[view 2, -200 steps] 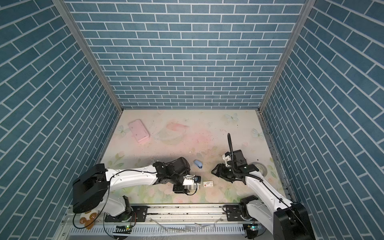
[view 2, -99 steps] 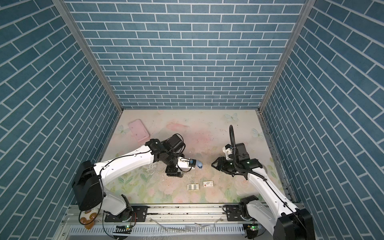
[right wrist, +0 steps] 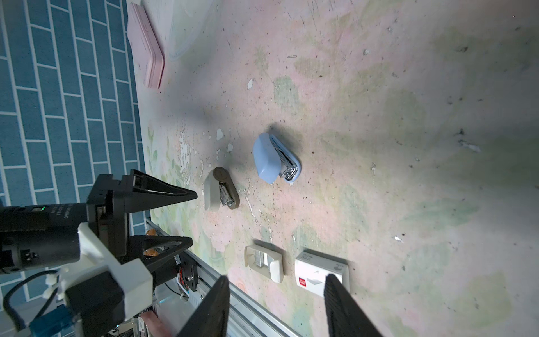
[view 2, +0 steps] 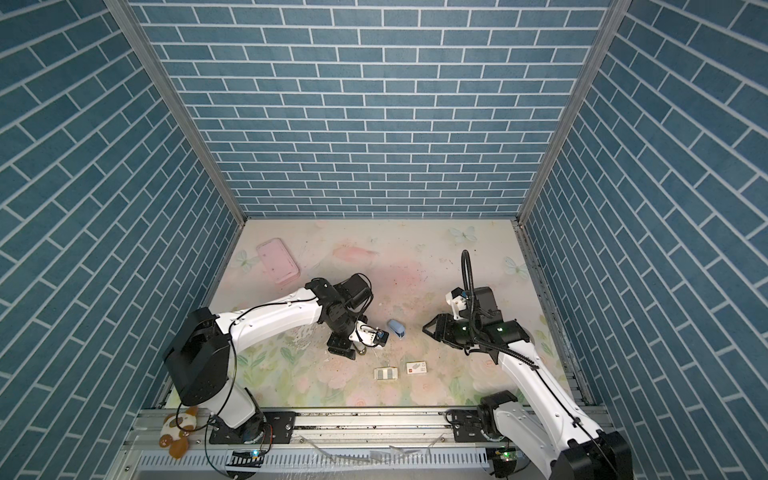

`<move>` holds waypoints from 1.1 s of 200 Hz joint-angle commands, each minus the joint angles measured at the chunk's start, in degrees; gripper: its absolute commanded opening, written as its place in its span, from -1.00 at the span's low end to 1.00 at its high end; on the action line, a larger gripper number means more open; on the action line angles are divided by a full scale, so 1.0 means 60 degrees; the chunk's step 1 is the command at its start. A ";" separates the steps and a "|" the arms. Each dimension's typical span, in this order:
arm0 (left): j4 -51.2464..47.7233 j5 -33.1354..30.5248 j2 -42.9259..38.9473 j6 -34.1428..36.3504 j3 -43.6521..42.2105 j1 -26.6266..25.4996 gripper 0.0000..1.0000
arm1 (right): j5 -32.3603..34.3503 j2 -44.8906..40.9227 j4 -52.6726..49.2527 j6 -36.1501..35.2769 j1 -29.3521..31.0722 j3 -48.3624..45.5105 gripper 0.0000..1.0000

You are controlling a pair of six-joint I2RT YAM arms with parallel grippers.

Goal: Load the staples into the stapler

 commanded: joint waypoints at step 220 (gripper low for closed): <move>0.1521 -0.0453 0.0576 0.0527 -0.0646 0.0191 -0.22 | 0.0049 0.0925 0.0913 -0.0078 -0.0047 -0.0176 0.02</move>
